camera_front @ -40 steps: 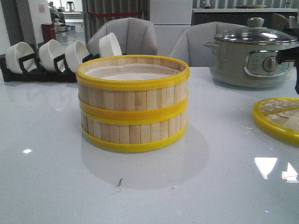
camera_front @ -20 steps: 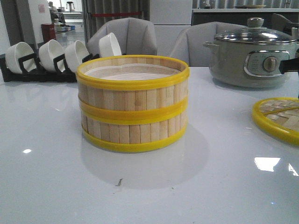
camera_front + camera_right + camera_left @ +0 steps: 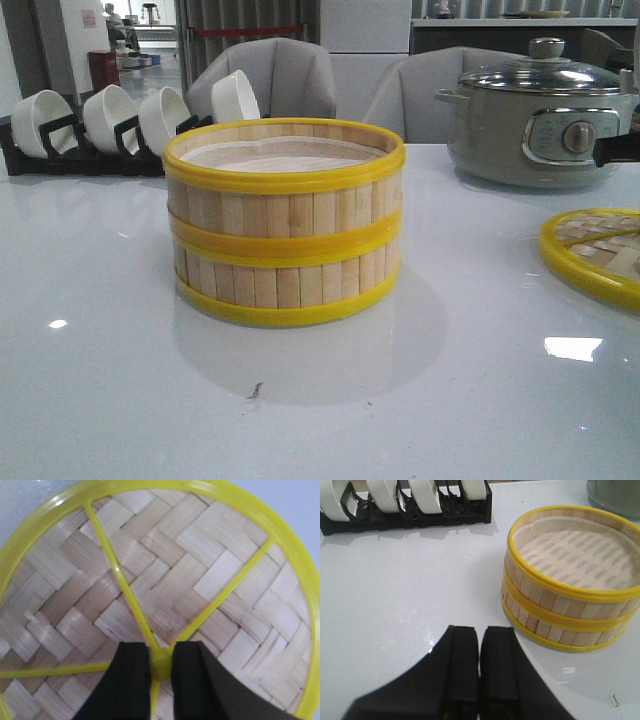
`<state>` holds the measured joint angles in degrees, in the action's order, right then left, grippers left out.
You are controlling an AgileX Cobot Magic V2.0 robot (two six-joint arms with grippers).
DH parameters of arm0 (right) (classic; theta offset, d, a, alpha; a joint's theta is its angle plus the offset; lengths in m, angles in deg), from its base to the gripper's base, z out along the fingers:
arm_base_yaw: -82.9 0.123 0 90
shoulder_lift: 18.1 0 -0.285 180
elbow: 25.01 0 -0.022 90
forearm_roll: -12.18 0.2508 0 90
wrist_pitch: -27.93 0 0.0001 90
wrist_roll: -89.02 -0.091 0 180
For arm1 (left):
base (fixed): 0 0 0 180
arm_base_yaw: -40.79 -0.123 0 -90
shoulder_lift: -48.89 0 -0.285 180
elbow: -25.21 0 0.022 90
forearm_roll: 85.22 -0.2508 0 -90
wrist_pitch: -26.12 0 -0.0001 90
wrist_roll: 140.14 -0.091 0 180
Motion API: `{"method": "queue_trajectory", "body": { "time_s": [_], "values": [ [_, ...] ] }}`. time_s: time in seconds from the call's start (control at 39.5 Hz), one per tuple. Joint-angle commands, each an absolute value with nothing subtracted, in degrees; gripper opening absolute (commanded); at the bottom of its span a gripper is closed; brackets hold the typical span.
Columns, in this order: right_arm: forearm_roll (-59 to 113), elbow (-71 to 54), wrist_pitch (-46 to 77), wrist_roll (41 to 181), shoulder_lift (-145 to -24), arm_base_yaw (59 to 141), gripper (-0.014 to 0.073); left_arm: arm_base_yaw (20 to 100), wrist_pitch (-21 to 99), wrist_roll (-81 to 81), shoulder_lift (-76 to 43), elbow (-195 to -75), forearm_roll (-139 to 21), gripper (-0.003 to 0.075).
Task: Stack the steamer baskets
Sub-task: 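Grasp the lid's center knob with the right gripper and lift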
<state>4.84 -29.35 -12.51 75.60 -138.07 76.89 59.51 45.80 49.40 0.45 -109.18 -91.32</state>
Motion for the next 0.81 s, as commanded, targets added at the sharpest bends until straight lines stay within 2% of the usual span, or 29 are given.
{"method": "queue_trajectory", "body": {
  "time_s": [0.0, 0.35, 0.58, 0.78],
  "values": [
    [5.0, -31.25, -10.88, 75.97, -134.73, 77.0, 0.0055, 59.45, 41.03, 49.95, 0.64, -110.85, -91.2, 0.0085],
    [5.55, -33.98, -10.83, 75.97, -128.36, 82.96, 0.0054, 59.45, 41.03, 49.95, 0.64, -110.85, -91.2, 0.0085],
    [6.47, -44.94, -17.06, 76.08, -126.92, 90.26, 0.0054, 59.45, 41.03, 49.95, 0.64, -110.85, -91.2, 0.0085],
    [6.51, -58.73, -22.59, 78.67, -128.66, 99.97, 0.0054, 59.45, 41.03, 49.95, 0.64, -110.85, -91.2, 0.0085]
  ]
}}
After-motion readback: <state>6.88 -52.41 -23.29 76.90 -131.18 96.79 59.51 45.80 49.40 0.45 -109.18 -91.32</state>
